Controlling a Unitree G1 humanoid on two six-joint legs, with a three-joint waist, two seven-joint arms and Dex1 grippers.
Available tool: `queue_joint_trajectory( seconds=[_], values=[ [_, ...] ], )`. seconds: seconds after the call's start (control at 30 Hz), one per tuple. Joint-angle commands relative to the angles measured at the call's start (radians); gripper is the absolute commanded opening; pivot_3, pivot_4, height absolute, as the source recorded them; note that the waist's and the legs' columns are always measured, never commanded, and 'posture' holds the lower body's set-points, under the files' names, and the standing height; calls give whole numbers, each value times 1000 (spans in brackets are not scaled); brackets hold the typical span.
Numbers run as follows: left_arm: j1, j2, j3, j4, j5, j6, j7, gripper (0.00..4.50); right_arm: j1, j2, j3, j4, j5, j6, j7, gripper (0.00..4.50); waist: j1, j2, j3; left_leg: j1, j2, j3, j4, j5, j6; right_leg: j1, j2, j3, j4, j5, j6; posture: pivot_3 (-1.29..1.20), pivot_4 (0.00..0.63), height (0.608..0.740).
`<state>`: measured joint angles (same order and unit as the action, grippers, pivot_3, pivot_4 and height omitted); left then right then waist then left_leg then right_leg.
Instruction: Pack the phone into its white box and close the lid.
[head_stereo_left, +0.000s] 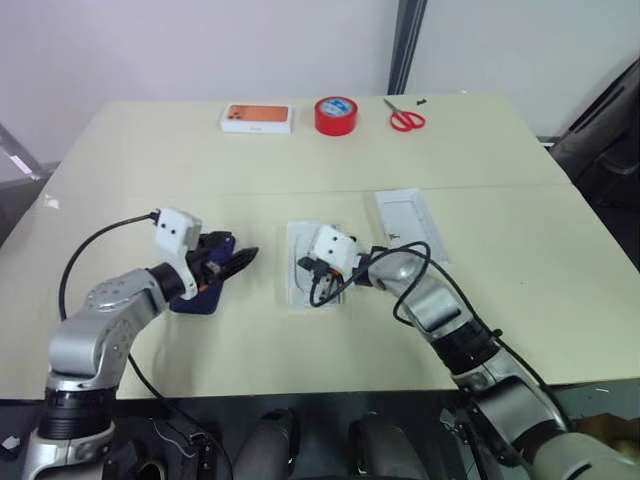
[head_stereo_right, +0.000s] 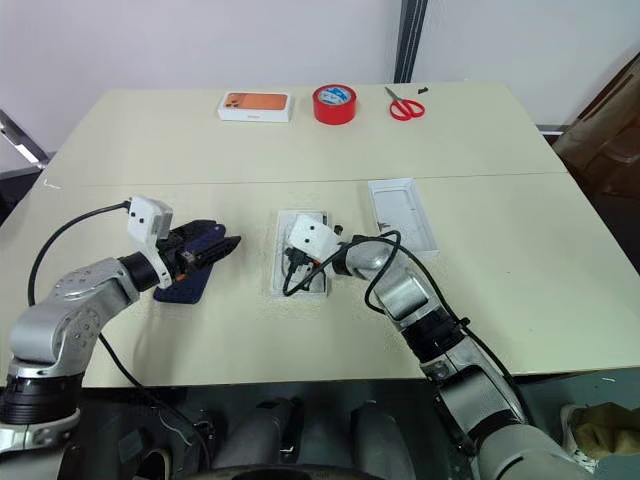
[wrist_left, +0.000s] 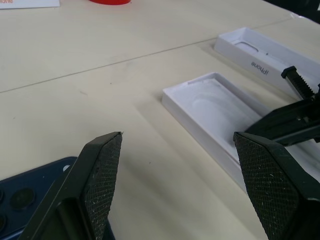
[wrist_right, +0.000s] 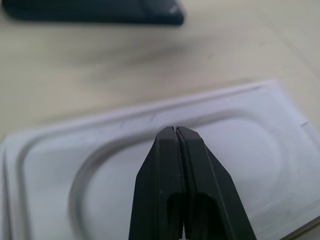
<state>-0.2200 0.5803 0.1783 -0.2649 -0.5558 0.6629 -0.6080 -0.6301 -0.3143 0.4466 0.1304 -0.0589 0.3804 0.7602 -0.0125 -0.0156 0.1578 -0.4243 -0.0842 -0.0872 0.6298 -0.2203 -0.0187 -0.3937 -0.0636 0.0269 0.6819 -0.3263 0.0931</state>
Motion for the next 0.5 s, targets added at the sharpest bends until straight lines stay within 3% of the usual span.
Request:
queue_joint_trajectory(
  seconds=[0.03, 0.23, 0.5],
  values=[
    [22, 11, 8, -26, 23, -53, -14, 3784, 0, -50, 24, -12, -51, -32, 33, 51, -1, 0, 0, 0, 0, 0, 0, 0, 0, 0, 0, 0, 0, 0, 0, 0, 150, 734],
    [37, 5, 2, -26, 25, -60, -22, 3784, 12, -105, 25, -35, -70, -36, 85, 51, 1, 0, 0, 0, 0, 0, 0, 0, 1, 1, 0, 0, 0, 0, 0, 0, 150, 734],
    [0, 9, 46, 37, -29, 43, -6, 3784, 10, -6, -38, -54, -15, -29, 33, 51, -3, 0, 0, 0, 0, -1, 0, 0, 1, 0, 0, 0, 0, 0, 0, 0, 150, 734]
  ],
)
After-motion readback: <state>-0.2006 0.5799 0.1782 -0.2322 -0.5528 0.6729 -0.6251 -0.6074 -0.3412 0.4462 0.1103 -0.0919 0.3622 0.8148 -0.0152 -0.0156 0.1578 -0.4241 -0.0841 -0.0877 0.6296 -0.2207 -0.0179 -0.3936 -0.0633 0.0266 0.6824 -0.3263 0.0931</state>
